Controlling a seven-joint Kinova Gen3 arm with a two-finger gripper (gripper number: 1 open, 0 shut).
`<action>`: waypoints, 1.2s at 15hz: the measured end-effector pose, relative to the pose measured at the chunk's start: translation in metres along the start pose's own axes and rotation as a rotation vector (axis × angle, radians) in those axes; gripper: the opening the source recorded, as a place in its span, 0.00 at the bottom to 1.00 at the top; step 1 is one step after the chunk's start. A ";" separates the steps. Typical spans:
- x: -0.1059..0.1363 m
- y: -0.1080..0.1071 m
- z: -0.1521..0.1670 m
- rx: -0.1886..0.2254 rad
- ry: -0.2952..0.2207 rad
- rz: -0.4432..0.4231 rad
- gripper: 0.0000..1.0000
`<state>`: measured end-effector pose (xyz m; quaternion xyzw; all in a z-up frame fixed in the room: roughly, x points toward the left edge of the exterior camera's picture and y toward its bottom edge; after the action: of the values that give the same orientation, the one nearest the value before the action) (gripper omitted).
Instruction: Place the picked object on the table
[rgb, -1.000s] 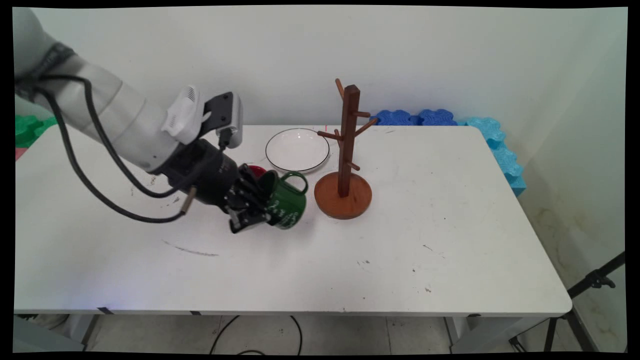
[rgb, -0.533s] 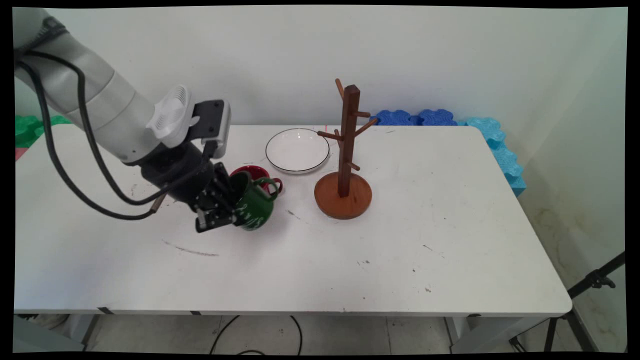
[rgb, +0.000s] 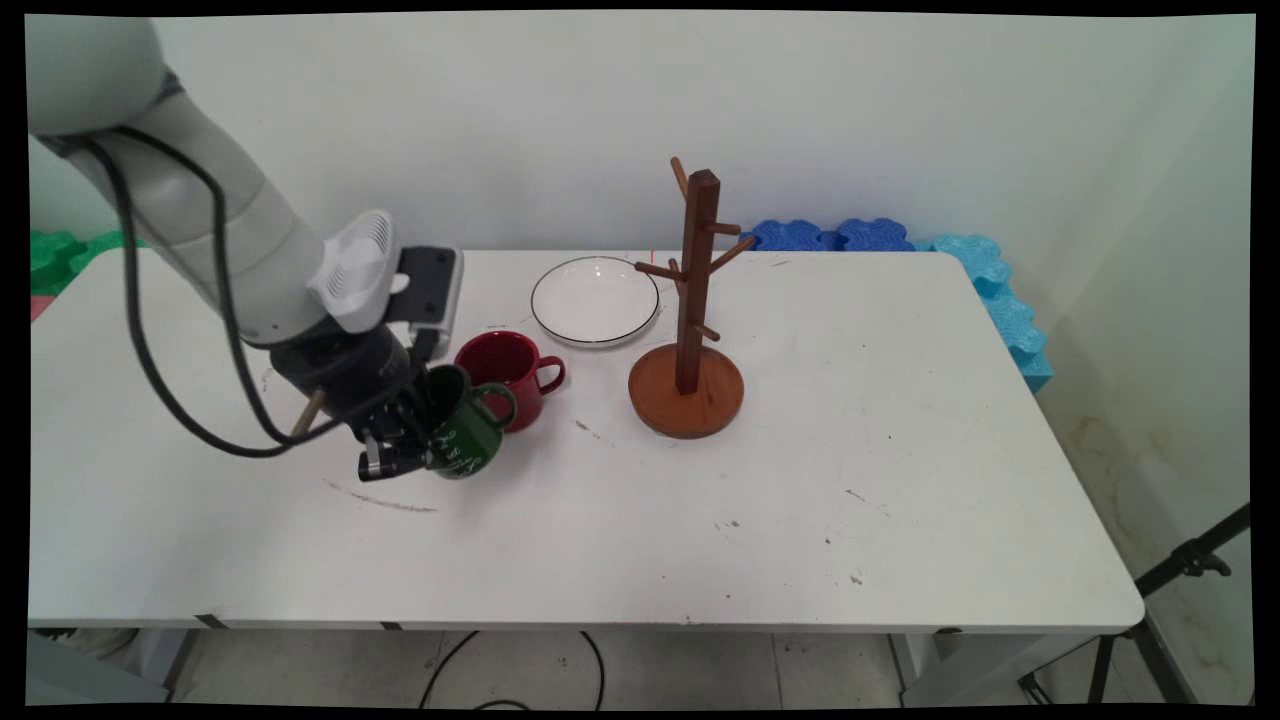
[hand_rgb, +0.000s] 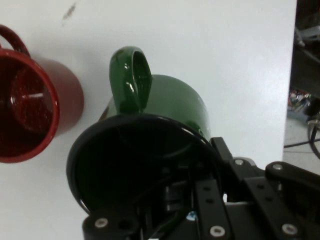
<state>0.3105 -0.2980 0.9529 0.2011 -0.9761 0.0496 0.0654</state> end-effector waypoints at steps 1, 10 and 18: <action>0.003 -0.001 0.005 -0.002 -0.015 0.001 0.00; 0.021 -0.011 0.050 -0.011 -0.081 0.008 0.00; 0.030 -0.017 0.082 -0.010 -0.102 0.003 0.00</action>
<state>0.2815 -0.3356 0.8773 0.2016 -0.9787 0.0346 0.0166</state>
